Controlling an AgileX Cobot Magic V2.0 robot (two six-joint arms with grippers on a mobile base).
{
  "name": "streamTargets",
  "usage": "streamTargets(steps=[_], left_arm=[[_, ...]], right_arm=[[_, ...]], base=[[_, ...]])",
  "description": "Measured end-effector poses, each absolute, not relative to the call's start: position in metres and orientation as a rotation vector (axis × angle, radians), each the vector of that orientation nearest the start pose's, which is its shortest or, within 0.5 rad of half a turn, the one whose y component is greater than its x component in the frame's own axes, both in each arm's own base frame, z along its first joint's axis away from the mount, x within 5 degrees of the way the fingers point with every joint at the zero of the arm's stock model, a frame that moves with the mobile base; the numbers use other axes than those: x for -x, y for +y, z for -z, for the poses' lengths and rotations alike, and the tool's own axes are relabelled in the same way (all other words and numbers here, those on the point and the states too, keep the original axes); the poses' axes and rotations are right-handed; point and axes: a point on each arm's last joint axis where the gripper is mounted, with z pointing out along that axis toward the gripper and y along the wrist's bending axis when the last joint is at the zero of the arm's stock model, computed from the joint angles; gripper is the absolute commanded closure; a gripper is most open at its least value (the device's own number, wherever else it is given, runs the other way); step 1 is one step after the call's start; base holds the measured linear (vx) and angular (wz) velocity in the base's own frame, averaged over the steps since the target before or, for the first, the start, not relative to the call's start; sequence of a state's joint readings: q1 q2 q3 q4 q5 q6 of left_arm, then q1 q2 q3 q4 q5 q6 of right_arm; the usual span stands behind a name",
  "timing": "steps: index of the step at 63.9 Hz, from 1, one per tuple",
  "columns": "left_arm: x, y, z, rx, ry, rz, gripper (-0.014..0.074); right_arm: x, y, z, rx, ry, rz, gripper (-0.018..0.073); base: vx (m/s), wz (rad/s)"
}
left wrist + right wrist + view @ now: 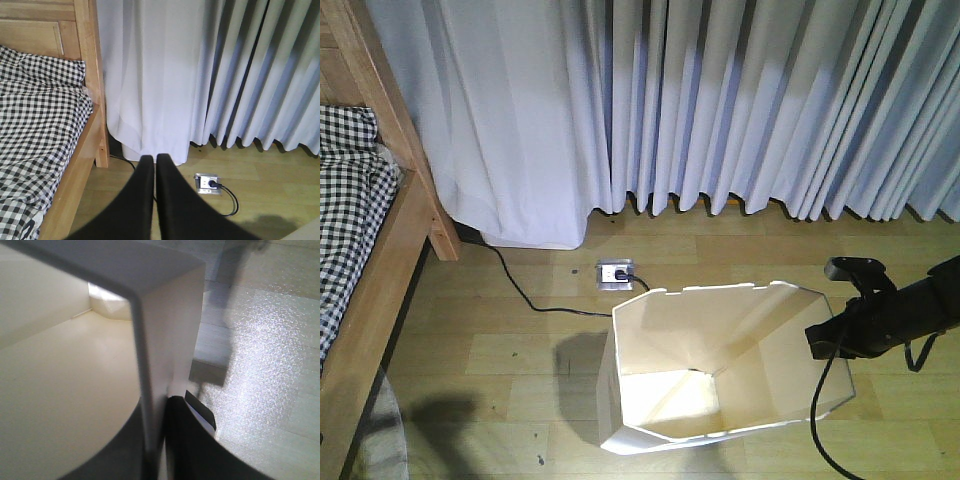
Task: Move trash bin to bedside with robot
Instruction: 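Carry the bin in the right gripper while driving toward the curtains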
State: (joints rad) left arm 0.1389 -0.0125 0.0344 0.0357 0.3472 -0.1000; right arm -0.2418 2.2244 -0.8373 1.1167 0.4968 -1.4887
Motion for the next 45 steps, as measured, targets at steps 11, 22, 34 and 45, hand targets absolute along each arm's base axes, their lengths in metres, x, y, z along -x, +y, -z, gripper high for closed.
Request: streamTargets(steps=[11,22,34,45], left_arm=[[-0.0526,0.0085,-0.171,0.198,1.842,-0.062,0.0603],[-0.0526,0.0085,-0.171,0.198,1.842,-0.062,0.0603],[-0.0526,0.0085,-0.171,0.198,1.842,-0.062,0.0603],[-0.0526,0.0085,-0.171,0.198,1.842,-0.062,0.0603]], right_arm=[[-0.2945,-0.0324,-0.0059,0.277,2.889,-0.599,0.0566],[-0.2945,-0.0324,-0.0059,0.277,2.889,-0.599,0.0566],[-0.2953,-0.0348,-0.0049,0.279,2.891,-0.556,0.0566],[-0.2964,-0.0384,-0.0037,0.274,2.895,-0.492,0.0566]], base=[[0.0,0.0],[0.0,-0.01],[0.0,-0.01],[0.0,0.0]])
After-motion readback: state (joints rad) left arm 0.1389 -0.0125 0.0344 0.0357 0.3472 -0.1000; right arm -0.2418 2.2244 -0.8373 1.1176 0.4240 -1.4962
